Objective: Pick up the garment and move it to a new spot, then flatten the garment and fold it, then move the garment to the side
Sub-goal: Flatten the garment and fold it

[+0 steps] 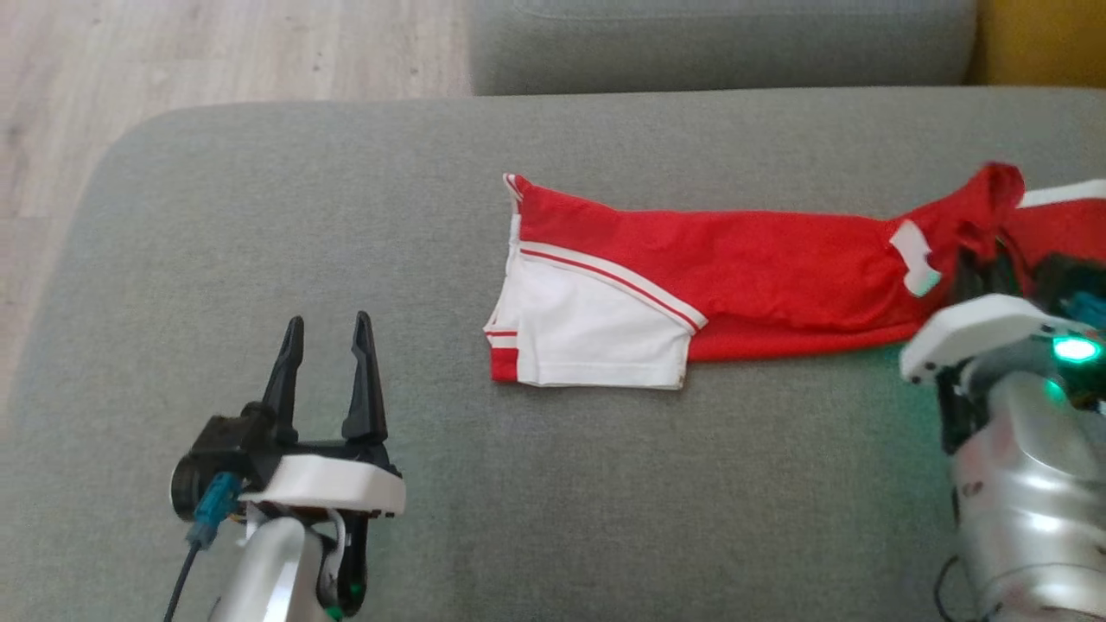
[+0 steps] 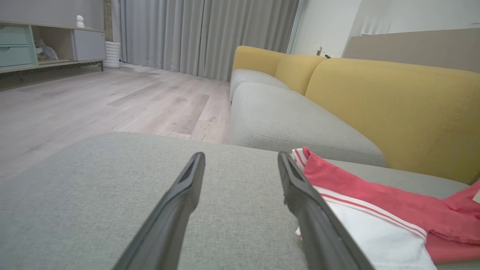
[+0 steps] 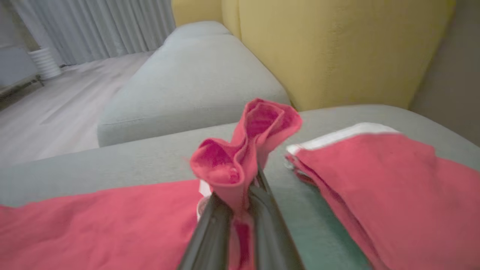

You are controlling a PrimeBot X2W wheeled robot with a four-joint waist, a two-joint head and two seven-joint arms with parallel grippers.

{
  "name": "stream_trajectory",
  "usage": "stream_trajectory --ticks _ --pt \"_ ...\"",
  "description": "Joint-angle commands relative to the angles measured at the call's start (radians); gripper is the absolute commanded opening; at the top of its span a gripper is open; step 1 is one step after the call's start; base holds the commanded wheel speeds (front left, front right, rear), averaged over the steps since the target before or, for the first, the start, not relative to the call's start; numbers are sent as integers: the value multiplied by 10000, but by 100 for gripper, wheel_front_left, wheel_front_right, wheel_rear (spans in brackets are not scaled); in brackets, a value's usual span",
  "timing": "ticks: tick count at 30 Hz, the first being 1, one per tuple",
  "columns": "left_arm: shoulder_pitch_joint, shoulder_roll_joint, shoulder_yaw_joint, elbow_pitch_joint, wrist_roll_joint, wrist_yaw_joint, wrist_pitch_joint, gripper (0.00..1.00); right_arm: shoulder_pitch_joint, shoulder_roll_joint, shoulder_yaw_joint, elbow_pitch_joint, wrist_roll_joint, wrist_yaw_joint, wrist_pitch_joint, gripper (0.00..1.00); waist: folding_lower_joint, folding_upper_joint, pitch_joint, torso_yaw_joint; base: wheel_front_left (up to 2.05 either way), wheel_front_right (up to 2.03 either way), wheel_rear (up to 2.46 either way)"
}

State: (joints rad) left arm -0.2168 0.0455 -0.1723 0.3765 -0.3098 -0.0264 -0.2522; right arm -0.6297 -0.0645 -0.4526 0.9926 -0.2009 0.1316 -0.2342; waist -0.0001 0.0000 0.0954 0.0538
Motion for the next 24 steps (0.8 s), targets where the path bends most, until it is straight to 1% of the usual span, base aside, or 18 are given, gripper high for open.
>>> stream_trajectory --ticks 1,3,6,9,13,15,18,24 --pt "-209 48 210 -270 -20 30 -95 100 -669 121 596 -262 264 -9 -162 0 1 0 -151 188 0 0 0" --pt "-205 48 132 -241 -37 15 -95 100 -938 134 1773 123 1250 -9 -195 0 1 0 -238 439 0 0 0" --pt "-250 48 5 -232 -108 28 -95 100 -1176 138 3930 384 3132 -9 -220 0 1 0 -270 812 0 0 0" --pt "-312 47 -159 -210 -159 48 -95 100 -1045 140 5899 68 4508 -9 -121 0 1 0 -253 1185 0 0 0" --pt "-403 47 -352 -198 -220 89 -95 100 -708 141 7896 -544 5830 -9 283 0 1 0 -140 1636 0 0 0" --pt "-464 47 -440 -190 -249 93 -95 100 -583 141 8587 -701 6212 -9 443 0 1 0 -52 1841 0 0 0" --pt "-552 47 -584 -183 -316 115 -95 100 -471 142 9260 -716 6671 -9 568 0 1 0 66 2109 0 0 0" --pt "-751 47 -885 -215 -475 202 -95 100 -507 142 10032 -342 6978 -9 551 0 1 0 369 2552 0 0 0"
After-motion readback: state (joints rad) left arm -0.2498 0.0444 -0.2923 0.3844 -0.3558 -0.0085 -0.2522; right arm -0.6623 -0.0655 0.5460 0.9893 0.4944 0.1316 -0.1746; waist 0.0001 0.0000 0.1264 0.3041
